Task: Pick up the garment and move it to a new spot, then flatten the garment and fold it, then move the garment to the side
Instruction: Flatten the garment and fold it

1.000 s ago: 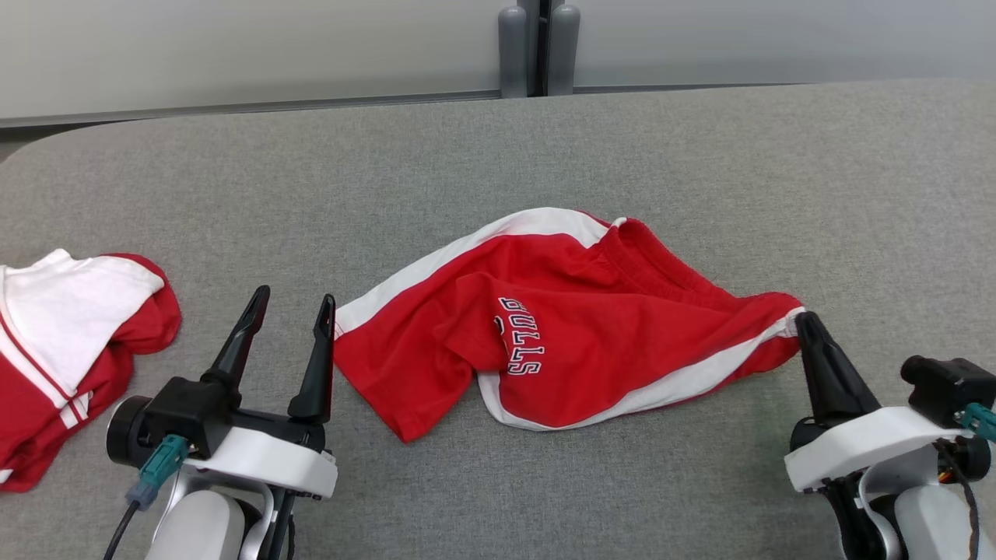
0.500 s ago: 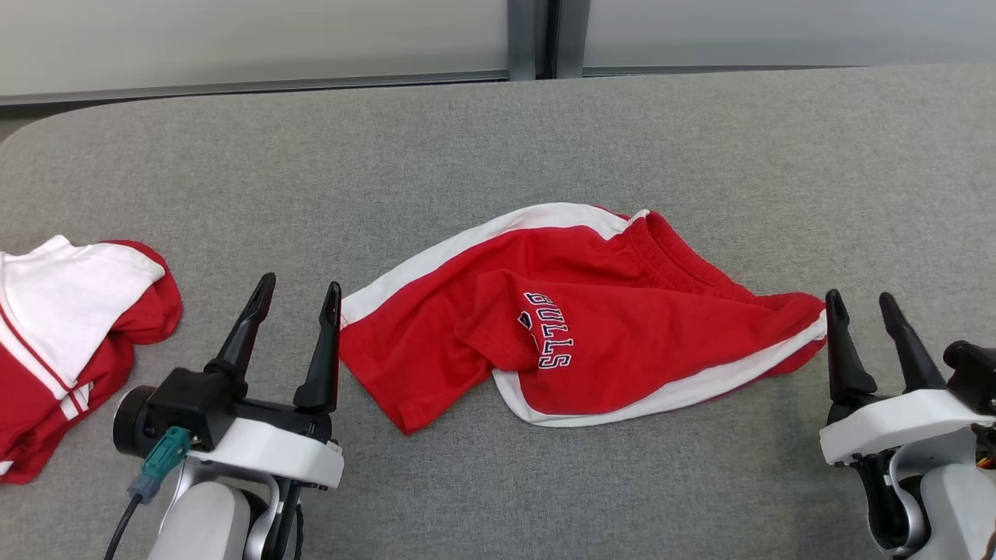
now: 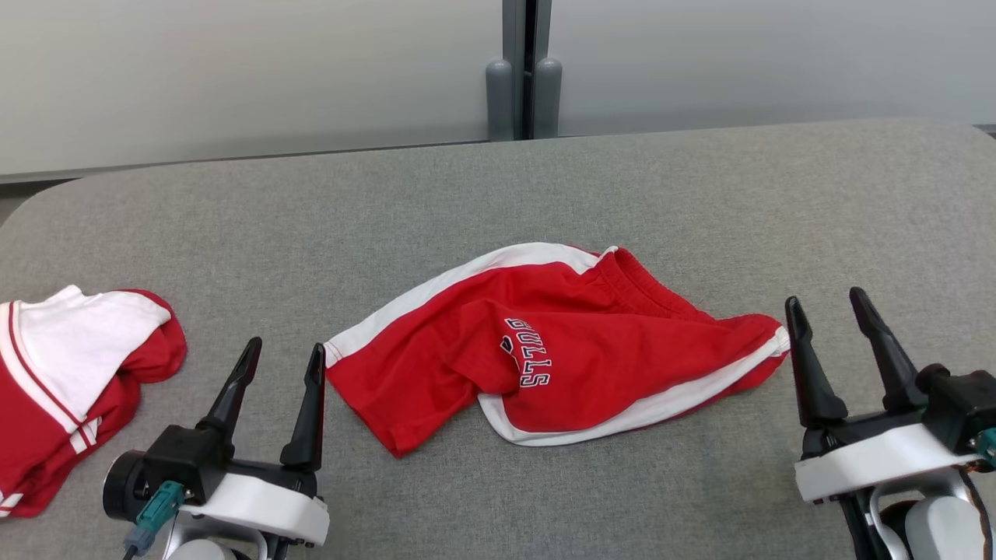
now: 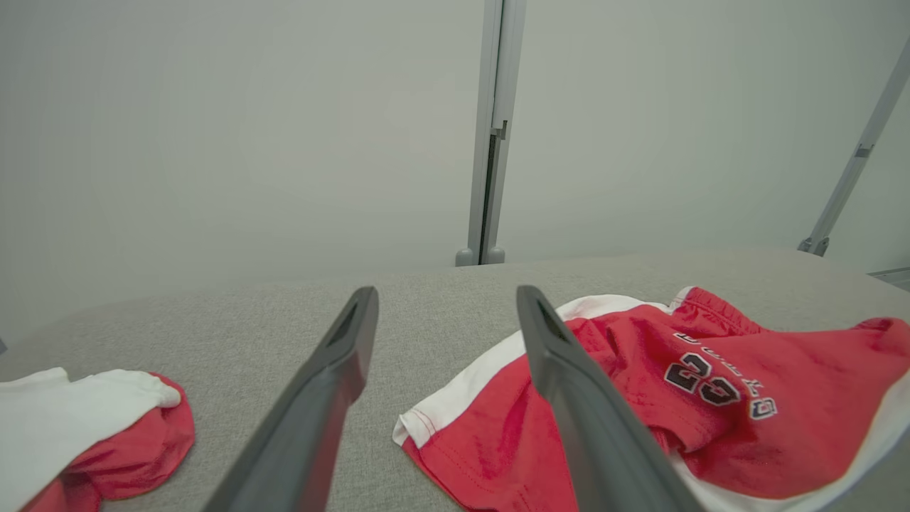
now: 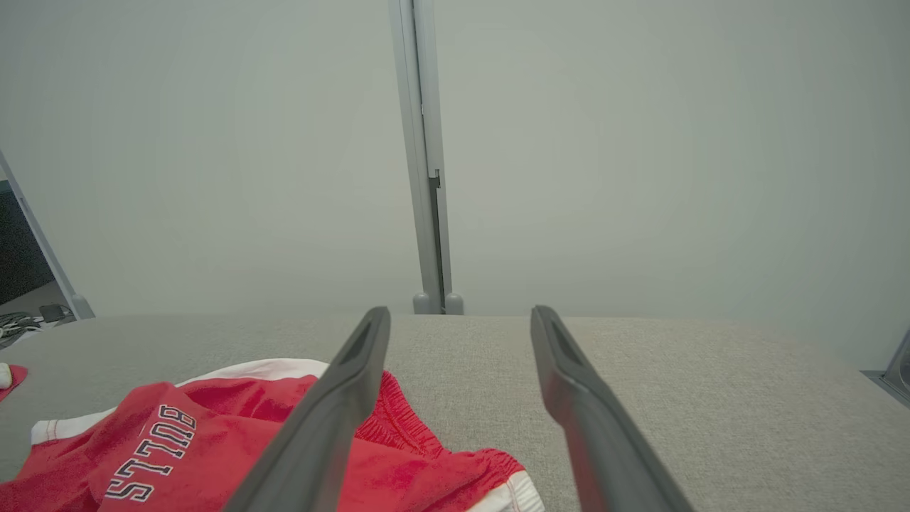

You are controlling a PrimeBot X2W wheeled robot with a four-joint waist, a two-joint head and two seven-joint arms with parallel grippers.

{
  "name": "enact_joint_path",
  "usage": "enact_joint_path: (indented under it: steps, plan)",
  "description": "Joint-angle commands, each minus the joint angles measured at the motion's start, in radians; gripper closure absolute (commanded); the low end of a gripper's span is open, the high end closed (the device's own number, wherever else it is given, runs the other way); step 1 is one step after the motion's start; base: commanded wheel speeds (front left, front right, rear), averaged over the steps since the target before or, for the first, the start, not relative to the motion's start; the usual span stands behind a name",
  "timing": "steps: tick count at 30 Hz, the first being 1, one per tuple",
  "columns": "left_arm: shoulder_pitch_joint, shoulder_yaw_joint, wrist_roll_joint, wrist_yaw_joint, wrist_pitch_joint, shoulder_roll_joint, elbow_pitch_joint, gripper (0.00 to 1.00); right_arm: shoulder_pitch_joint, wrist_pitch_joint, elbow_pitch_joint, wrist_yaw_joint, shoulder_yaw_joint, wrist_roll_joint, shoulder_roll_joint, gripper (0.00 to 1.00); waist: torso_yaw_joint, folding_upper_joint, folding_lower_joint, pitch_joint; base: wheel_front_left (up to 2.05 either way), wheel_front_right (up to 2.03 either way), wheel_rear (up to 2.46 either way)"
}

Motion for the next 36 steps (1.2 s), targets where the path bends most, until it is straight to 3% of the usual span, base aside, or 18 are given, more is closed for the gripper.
enact_joint_path:
  steps: [1, 17, 29, 36]
  plan:
    - [0.011, 0.004, 0.003, -0.003, 0.000, 0.002, 0.003, 0.00, 0.017, 0.008, -0.012, 0.000, 0.002, -0.002, 0.002, 0.00, -0.006, -0.0001, 0.0000, -0.019, 0.00, 0.00, 0.00]
    - [0.023, -0.013, 0.004, -0.012, 0.005, -0.008, 0.021, 0.00, 0.088, 0.071, -0.109, 0.000, 0.018, -0.002, 0.038, 0.00, -0.012, -0.0001, 0.0000, -0.024, 0.00, 0.00, 0.00]
    - [-0.059, -0.297, -0.101, -0.060, 0.202, -0.067, 0.074, 0.00, 0.049, 0.066, -0.103, 0.000, 0.045, 0.005, 0.052, 0.00, -0.035, -0.0001, 0.0000, 0.046, 0.00, 0.00, 0.00]
    - [-0.130, -0.352, -0.166, -0.062, 0.201, -0.073, 0.172, 0.00, 0.028, 0.050, -0.087, 0.000, 0.041, 0.014, 0.056, 0.00, -0.065, -0.0001, 0.0000, 0.087, 0.00, 0.00, 0.00]
